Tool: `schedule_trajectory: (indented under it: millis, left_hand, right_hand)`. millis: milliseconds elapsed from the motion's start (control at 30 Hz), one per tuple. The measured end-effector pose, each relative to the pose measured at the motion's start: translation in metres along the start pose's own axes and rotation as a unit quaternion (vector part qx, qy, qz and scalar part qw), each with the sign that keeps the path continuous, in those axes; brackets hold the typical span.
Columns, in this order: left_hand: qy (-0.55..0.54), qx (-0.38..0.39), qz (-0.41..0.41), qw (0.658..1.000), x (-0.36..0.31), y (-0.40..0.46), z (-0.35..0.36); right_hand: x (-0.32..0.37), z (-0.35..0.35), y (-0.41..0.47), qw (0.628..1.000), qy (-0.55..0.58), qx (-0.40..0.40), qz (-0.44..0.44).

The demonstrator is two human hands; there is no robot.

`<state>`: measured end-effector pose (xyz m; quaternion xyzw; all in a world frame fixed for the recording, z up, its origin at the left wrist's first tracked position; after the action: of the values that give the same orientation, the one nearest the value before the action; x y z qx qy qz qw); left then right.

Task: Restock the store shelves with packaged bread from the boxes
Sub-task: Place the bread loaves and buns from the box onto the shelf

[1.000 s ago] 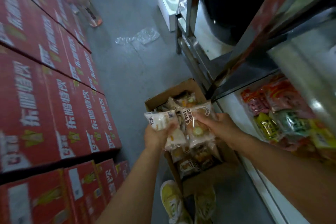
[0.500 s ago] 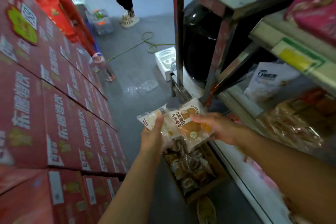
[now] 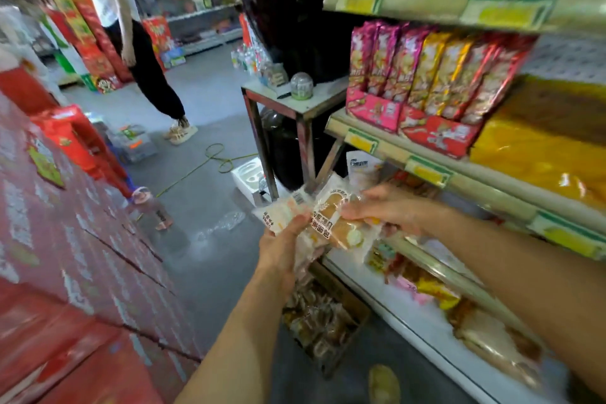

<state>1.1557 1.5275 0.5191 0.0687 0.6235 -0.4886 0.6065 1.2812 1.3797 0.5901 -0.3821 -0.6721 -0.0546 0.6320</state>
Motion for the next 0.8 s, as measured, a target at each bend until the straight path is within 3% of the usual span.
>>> schedule_trajectory:
  millis: [167, 333, 500, 800]
  left_hand:
    - [-0.054, -0.026, 0.038, 0.997, -0.027, -0.046, 0.058]
    - [-0.083, 0.026, 0.070, 0.994, -0.043, -0.089, 0.134]
    - [-0.054, 0.101, 0.083, 0.990, -0.042, -0.117, 0.192]
    - [0.008, 0.184, 0.111, 0.977, -0.052, -0.180, 0.312]
  right_hand:
    - [0.002, -0.046, -0.075, 0.966, 0.193, -0.166, -0.046]
    - [0.006, -0.069, -0.131, 0.927, 0.302, -0.214, -0.065]
    - [0.015, -0.125, -0.193, 0.894, 0.283, -0.320, -0.135]
    - [0.017, -0.226, -0.312, 0.899, 0.165, -0.363, -0.183]
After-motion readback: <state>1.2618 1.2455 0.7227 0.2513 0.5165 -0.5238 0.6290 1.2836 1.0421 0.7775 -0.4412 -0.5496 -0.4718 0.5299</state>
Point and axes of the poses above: each hand's wrist, its own y-axis towards the middle knuckle, its own z-axis out of the palm, x = y × z, the point moved 7 cm from there along y, towards the middle knuckle, and after that the axes turned 5 degrees about y, right-handed, at the moved point
